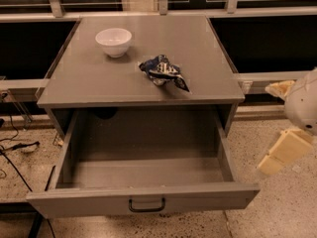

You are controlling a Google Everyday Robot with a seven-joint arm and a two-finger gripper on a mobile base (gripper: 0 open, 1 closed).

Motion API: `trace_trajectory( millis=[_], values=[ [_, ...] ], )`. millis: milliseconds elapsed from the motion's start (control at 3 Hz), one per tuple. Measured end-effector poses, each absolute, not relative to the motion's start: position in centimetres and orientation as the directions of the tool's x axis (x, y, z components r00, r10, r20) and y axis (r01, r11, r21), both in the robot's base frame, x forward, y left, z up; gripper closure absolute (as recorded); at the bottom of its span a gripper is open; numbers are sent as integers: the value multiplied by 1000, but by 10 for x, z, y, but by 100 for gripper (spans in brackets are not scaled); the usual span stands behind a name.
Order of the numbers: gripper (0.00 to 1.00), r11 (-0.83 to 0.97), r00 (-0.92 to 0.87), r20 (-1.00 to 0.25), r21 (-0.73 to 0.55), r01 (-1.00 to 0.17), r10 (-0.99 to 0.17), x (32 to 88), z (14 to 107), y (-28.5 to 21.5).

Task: Close top drawer

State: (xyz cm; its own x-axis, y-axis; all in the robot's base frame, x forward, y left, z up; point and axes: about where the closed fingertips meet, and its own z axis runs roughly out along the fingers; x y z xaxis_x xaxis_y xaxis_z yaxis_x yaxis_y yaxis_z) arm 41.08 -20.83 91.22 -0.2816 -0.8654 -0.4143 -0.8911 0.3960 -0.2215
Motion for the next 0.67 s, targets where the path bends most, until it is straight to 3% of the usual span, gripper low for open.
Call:
trace_trajectory(
  millis=[333,667],
  values=[
    [17,402,-285,-425,-217,-889,-859,410,910,-207],
    [50,402,-285,-425,-217,-889,-859,410,910,-207]
  ],
)
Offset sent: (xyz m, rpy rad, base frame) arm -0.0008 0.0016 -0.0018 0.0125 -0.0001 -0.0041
